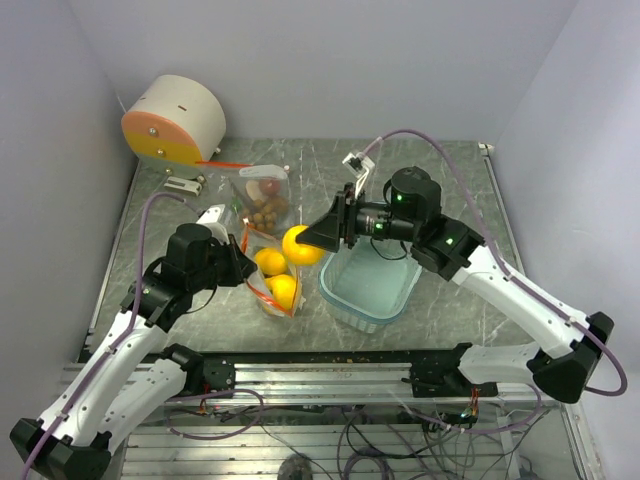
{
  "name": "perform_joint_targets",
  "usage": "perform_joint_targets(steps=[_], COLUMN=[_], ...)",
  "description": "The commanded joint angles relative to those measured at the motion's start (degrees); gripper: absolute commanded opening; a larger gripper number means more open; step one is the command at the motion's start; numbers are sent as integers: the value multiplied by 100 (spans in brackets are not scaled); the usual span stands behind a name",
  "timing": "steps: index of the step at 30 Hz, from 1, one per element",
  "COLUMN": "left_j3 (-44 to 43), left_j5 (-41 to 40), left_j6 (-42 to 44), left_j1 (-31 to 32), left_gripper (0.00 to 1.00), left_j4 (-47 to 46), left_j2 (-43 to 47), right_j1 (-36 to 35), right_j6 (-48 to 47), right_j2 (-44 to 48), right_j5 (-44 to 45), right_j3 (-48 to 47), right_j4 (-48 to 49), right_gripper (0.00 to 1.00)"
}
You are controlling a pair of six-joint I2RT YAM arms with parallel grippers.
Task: Place the food in the zip-top bag and seal the zipper
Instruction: Place the fake fruit in the zipper food storage bag.
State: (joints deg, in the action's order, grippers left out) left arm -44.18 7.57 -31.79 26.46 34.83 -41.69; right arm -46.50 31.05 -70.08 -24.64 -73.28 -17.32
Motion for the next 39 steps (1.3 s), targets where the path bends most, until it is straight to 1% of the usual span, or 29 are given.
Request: perform_joint_targets(steps=[1, 3, 8, 11, 16, 17, 18, 19, 20, 22, 24, 25, 26, 31, 33, 35, 37, 39], left_j3=[-60, -119, -216, -274, -436, -482, -521, -558, -584, -634, -661, -657, -642, -542, -517, -486, -468, -453], left_j5=[217, 239, 258, 285, 274, 267, 264, 274, 287, 292, 302, 304, 313, 320, 333, 372, 433, 471], left_j6=[-20, -12, 5, 19, 72, 76, 76, 83, 85, 93, 109, 107, 103, 55, 43, 18, -17, -29], left_j1=[-18, -18, -18, -18, -18, -19, -18, -18, -18, -18, -17, -18, -18, -18, -18, -18, -18, -18], left_gripper=[7, 7, 7, 7, 7, 7, 7, 7, 7, 7, 7, 7, 7, 7, 7, 7, 7, 7], left_j4=[-248, -256, -281, -279, -156, -120, -91, -75, -73, -71, -50, -39, -45, -106, -135, -200, -272, -317], left_j2=[-13, -67, -147, -195, -226, -213, -204, -195, -191, -200, -247, -261, -266, -215, -220, -241, -270, -290], right_j1=[-168, -275, -460, -470, -490, -506, -517, -533, -552, -578, -600, -604, -612, -728, -822, -895, -904, -957], right_j6=[780, 981, 986, 842, 373, 272, 177, 82, 19, -72, -109, -128, -185, -351, -380, -344, -252, -235], right_j2=[-313, -680, -1200, -1320, -1333, -1329, -1336, -1359, -1385, -1426, -1433, -1423, -1410, -1235, -1168, -1267, -1556, -1894], right_j5=[-1307, -1468, -1229, -853, 268, 532, 729, 924, 1084, 1290, 1421, 1457, 1460, 1582, 1922, 2490, 2810, 2952], right_j3=[271, 243, 246, 339, 354, 339, 307, 271, 225, 156, 118, 94, 47, -182, -290, -524, -906, -1252], right_j4=[2445, 2931, 3018, 2755, 1816, 1639, 1448, 1310, 1177, 1026, 973, 964, 949, 897, 898, 721, 362, 181], right_gripper=[9, 8, 7, 7, 9, 12, 17, 24, 35, 65, 88, 97, 100, 100, 100, 100, 100, 100])
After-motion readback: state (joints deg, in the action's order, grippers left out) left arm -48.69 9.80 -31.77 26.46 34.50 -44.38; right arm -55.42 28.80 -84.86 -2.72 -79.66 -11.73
